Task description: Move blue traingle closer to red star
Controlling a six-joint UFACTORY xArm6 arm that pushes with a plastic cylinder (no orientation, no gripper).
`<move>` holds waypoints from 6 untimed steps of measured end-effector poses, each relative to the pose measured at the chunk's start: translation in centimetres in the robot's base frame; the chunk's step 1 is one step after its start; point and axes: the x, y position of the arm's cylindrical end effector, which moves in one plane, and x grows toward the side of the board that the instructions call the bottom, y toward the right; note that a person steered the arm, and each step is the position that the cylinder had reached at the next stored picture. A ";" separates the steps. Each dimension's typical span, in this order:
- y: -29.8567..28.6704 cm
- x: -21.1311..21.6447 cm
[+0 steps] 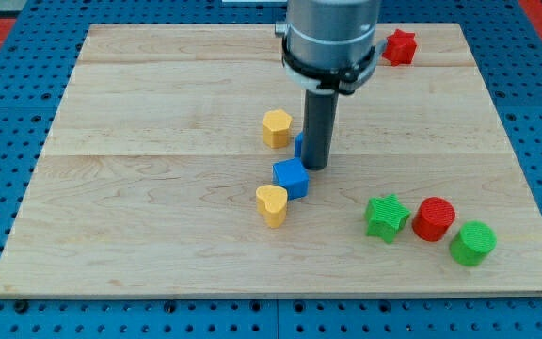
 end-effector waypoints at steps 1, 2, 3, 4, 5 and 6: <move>1.4 -4.7; 1.0 -2.8; -1.2 -2.4; -4.5 -8.5; -2.7 -13.1; 1.9 -14.1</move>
